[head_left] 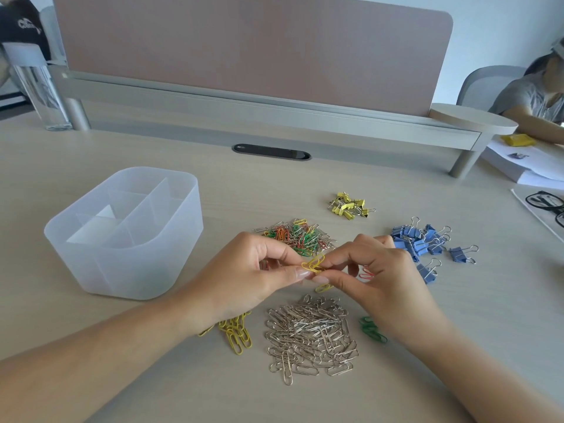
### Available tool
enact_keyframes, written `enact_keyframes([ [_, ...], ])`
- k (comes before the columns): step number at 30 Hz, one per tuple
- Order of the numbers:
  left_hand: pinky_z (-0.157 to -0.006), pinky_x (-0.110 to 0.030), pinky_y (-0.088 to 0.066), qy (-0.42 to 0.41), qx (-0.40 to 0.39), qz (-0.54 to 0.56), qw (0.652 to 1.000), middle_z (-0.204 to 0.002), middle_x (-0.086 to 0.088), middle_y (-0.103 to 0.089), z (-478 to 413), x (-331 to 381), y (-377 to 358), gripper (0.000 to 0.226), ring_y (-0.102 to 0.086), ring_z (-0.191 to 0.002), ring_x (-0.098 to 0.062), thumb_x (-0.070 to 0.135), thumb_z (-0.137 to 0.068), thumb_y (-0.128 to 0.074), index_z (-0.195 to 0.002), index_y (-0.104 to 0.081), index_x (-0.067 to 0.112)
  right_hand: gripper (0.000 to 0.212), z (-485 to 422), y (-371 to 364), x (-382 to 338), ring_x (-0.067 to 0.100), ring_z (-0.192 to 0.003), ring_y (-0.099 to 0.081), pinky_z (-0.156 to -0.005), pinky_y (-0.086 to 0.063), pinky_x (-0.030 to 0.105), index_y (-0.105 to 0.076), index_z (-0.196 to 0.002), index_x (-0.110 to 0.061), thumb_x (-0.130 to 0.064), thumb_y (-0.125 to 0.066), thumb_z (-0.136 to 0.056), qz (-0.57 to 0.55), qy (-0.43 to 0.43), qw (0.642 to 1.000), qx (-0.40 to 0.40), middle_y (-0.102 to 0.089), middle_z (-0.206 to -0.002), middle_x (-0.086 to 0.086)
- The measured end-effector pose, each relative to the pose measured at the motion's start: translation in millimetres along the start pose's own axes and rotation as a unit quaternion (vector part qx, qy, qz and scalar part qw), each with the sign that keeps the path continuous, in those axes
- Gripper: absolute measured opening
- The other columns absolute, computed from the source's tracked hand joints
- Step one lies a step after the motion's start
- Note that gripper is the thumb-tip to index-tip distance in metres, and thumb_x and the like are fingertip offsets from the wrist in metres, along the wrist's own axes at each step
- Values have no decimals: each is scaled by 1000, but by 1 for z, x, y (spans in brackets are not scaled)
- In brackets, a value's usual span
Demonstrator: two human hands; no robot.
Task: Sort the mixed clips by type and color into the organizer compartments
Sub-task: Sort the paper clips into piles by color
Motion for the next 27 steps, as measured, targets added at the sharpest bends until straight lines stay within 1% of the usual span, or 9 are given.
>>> enact_keyframes([
  [1, -78, -41, -48, -3, -7, -6, 1000, -86, -4, -74, 0, 0, -1, 14, -62, -82, -29, 44, -80, -69, -86, -77, 35, 16, 0, 0, 1, 2, -75, -49, -74, -31, 15, -72, -81, -35, -49, -69, -75, -13, -5, 1000, 1, -64, -77, -25],
  [3, -85, -43, -48, -7, -6, -19, 1000, -84, 2, -74, 0, 0, -1, 17, -64, -89, -27, 45, -77, -67, -85, -77, 34, 15, 1, -2, 2, 5, -75, -49, -73, -33, 16, -74, -80, -34, -47, -72, -72, -40, -16, 999, -10, -65, -75, -22],
  [7, -83, -46, -49, -29, 5, -66, 997, -78, 4, -71, 2, 5, 0, 14, -61, -82, -24, 46, -77, -65, -83, -75, 38, 13, 1, -6, 5, 11, -74, -50, -71, -36, 19, -75, -79, -32, -41, -77, -70, -84, -36, 995, -28, -69, -74, -14],
  [10, -79, -43, -47, -48, 30, -92, 994, -75, 13, -67, 5, 10, 2, 8, -55, -78, -18, 42, -79, -68, -80, -75, 38, 15, 1, -6, 3, 10, -72, -50, -70, -36, 18, -74, -75, -28, -41, -78, -68, -84, -38, 995, -26, -69, -72, -13],
  [16, -78, -33, -45, -82, 77, -162, 980, -76, 25, -63, 9, 17, 6, 6, -52, -88, -11, 33, -82, -72, -77, -74, 36, 17, 1, -5, 2, 10, -68, -50, -68, -36, 17, -72, -68, -28, -44, -78, -68, -62, -41, 997, -14, -66, -68, -16],
  [19, -80, -28, -42, -84, 91, -186, 975, -78, 20, -66, 10, 20, 7, 11, -53, -93, -6, 42, -78, -62, -76, -72, 39, 20, 1, -4, 2, 12, -69, -51, -69, -35, 16, -71, -69, -28, -48, -76, -68, -48, -41, 998, -6, -66, -68, -17],
  [22, -82, -29, -40, -97, 106, -201, 969, -79, 30, -63, 12, 25, 7, 16, -51, -94, -3, 40, -77, -60, -79, -74, 33, 20, 1, -2, 1, 13, -69, -52, -67, -37, 17, -72, -70, -28, -47, -77, -68, -54, -52, 997, 1, -66, -67, -15],
  [24, -82, -32, -40, -104, 118, -203, 966, -79, 34, -61, 13, 28, 7, 17, -51, -93, -2, 37, -77, -60, -79, -75, 31, 16, 1, -4, 0, 14, -64, -54, -65, -41, 21, -72, -70, -24, -38, -79, -68, -99, -67, 993, -4, -68, -65, -11],
  [27, -82, -38, -43, -114, 140, -209, 961, -79, 32, -61, 15, 30, 9, 15, -51, -88, -2, 36, -78, -60, -77, -74, 30, 16, 0, -10, 7, 29, -62, -61, -65, -49, 31, -70, -67, -14, -25, -81, -66, -213, -126, 969, -13, -71, -64, 4],
])
Point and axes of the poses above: each hand's wrist, its own z-axis away from the middle knuckle, its own y-axis out of the back of the hand, x = y × z, the point moved 9 cm from there along -z, towards the middle knuckle
